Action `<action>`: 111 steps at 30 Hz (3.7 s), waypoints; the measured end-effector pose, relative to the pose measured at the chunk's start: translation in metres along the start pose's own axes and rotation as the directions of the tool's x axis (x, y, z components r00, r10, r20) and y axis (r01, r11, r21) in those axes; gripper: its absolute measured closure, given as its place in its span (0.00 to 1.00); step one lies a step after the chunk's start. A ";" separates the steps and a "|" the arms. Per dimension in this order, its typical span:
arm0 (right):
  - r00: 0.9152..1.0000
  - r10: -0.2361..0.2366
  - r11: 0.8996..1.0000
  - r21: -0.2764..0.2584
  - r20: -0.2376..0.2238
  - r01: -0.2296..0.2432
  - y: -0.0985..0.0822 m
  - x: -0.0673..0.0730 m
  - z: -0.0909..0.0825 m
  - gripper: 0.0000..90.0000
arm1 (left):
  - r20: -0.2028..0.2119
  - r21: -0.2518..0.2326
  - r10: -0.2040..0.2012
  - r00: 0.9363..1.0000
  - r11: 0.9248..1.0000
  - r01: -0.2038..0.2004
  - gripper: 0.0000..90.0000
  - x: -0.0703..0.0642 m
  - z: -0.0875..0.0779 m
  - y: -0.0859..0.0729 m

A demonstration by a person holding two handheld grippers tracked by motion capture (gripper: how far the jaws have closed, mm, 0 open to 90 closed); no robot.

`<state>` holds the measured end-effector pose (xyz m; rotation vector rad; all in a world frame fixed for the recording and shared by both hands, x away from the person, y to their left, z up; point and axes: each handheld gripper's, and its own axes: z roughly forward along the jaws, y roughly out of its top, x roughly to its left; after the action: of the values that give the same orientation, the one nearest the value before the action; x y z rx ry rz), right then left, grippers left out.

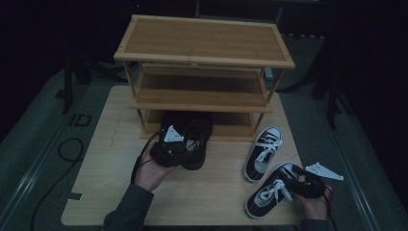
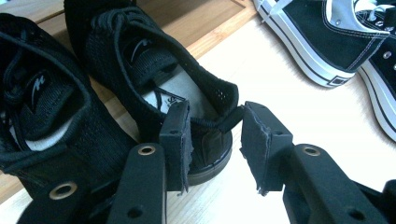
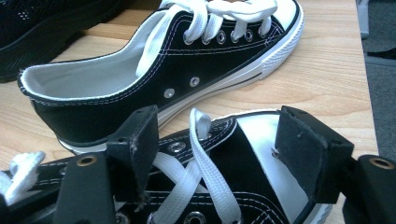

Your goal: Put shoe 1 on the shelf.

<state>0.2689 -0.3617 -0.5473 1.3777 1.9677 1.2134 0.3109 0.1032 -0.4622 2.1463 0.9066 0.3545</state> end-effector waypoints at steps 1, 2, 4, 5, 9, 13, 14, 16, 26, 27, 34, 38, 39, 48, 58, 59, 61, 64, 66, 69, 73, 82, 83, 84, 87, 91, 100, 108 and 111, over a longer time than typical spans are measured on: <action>1.000 0.000 1.000 0.000 0.000 0.000 0.000 0.000 0.000 0.33 | 0.003 0.000 -0.004 1.000 1.000 0.004 0.70 0.000 0.000 -0.001; 1.000 0.001 1.000 0.001 -0.001 -0.001 0.000 0.000 0.000 0.33 | 0.005 -0.001 -0.005 1.000 1.000 0.005 0.70 0.000 0.001 -0.003; 1.000 0.000 1.000 0.001 -0.001 0.000 0.000 0.000 0.000 0.33 | 0.006 -0.002 -0.007 1.000 1.000 0.007 0.71 0.000 0.001 -0.006; 1.000 -0.001 1.000 0.001 -0.001 0.001 0.000 0.000 0.000 0.33 | 0.007 -0.001 -0.009 1.000 1.000 0.009 0.71 0.000 0.001 -0.007; 1.000 0.000 1.000 0.000 0.000 0.000 0.000 0.000 0.000 0.33 | 0.012 0.009 -0.017 1.000 1.000 0.017 0.73 0.001 0.003 -0.015; 1.000 -0.001 1.000 0.000 0.001 0.001 0.000 0.001 0.000 0.33 | 0.010 0.030 -0.020 1.000 0.999 0.019 0.79 0.002 0.008 -0.022; 1.000 -0.002 1.000 0.000 0.001 0.002 0.000 0.000 0.000 0.33 | 0.007 0.037 -0.018 1.000 0.999 0.018 0.81 0.002 0.010 -0.023; 1.000 -0.003 1.000 -0.001 0.002 0.003 0.000 0.000 0.000 0.33 | 0.006 0.048 -0.016 1.000 0.999 0.015 0.86 0.002 0.013 -0.026; 1.000 -0.003 1.000 0.000 0.001 0.003 0.000 0.001 0.000 0.33 | 0.026 0.104 0.002 1.000 0.995 -0.005 1.00 -0.005 0.031 -0.034; 1.000 -0.004 1.000 0.001 0.002 0.004 0.000 0.001 0.000 0.33 | 0.027 0.111 0.003 1.000 0.994 -0.006 1.00 -0.006 0.033 -0.035; 1.000 -0.003 1.000 0.000 0.001 0.003 0.000 0.000 0.000 0.33 | 0.033 0.162 0.020 0.999 0.986 -0.026 1.00 -0.009 0.047 -0.040; 1.000 -0.004 1.000 0.001 0.002 0.004 0.000 0.001 0.000 0.33 | 0.016 0.191 0.017 1.000 0.981 -0.020 1.00 -0.010 0.056 -0.044; 1.000 -0.004 1.000 0.001 0.002 0.004 0.000 0.001 0.000 0.33 | 0.017 0.202 0.021 1.000 0.979 -0.024 1.00 -0.010 0.058 -0.045; 1.000 -0.004 1.000 0.001 0.001 0.004 0.000 0.001 0.000 0.33 | 0.008 0.280 0.030 1.000 0.960 -0.031 1.00 -0.011 0.074 -0.051; 1.000 -0.002 1.000 0.000 0.001 0.002 0.000 0.000 0.000 0.33 | -0.038 0.251 0.049 0.998 0.967 -0.038 1.00 -0.015 0.077 -0.039; 1.000 -0.003 1.000 0.000 0.001 0.003 0.000 0.000 0.000 0.33 | -0.051 0.246 0.055 0.997 0.968 -0.041 1.00 -0.015 0.078 -0.034; 1.000 -0.002 1.000 0.001 0.000 0.002 0.000 0.000 0.000 0.33 | -0.078 0.245 0.064 0.995 0.969 -0.043 1.00 -0.014 0.080 -0.029; 1.000 -0.002 1.000 0.001 0.000 0.002 0.000 0.000 0.000 0.33 | -0.066 0.233 0.051 0.997 0.972 -0.034 1.00 -0.012 0.080 -0.022; 1.000 -0.002 1.000 0.001 -0.001 0.002 0.000 0.000 0.000 0.33 | -0.090 0.241 0.072 0.993 0.969 -0.048 1.00 -0.014 0.083 -0.019; 1.000 -0.002 1.000 0.001 -0.001 0.002 0.000 0.000 0.000 0.33 | -0.092 0.234 0.064 0.994 0.971 -0.041 1.00 -0.013 0.087 -0.016; 1.000 -0.001 1.000 0.000 -0.001 0.001 0.000 0.000 0.000 0.33 | -0.122 0.232 0.058 0.991 0.972 -0.028 1.00 -0.009 0.093 -0.009; 1.000 -0.002 1.000 0.001 -0.003 0.002 0.000 0.000 0.000 0.33 | -0.206 0.234 0.052 0.977 0.972 -0.002 1.00 -0.004 0.114 0.007; 1.000 -0.002 1.000 0.001 -0.003 0.002 0.000 0.000 0.000 0.33 | -0.206 0.237 0.051 0.977 0.972 0.000 1.00 -0.003 0.115 0.009; 1.000 -0.001 1.000 0.001 -0.003 0.001 0.000 -0.001 0.000 0.33 | -0.209 0.238 0.051 0.977 0.971 0.001 1.00 -0.003 0.117 0.011; 1.000 -0.001 1.000 0.001 -0.004 0.001 0.000 -0.001 0.000 0.33 | -0.220 0.233 0.033 0.975 0.972 0.020 1.00 0.000 0.123 0.015; 1.000 -0.002 1.000 0.000 -0.003 0.002 0.000 -0.001 0.000 0.33 | -0.237 0.230 0.016 0.971 0.972 0.040 1.00 0.004 0.128 0.019; 1.000 -0.002 1.000 0.001 -0.004 0.002 0.000 -0.001 0.000 0.33 | -0.268 0.230 0.018 0.963 0.972 0.046 1.00 0.005 0.132 0.022; 1.000 -0.003 1.000 0.001 -0.004 0.003 0.000 0.000 0.000 0.33 | -0.246 0.205 0.037 0.969 0.979 0.015 1.00 -0.005 0.112 0.008; 1.000 -0.002 1.000 0.001 -0.001 0.002 0.000 0.000 0.000 0.33 | -0.250 0.198 0.043 0.967 0.980 0.007 1.00 -0.006 0.105 0.001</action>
<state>0.2690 -0.3617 -0.5473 1.3749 1.9703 1.2130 0.3607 0.0415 -0.5315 2.3276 1.1059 0.5794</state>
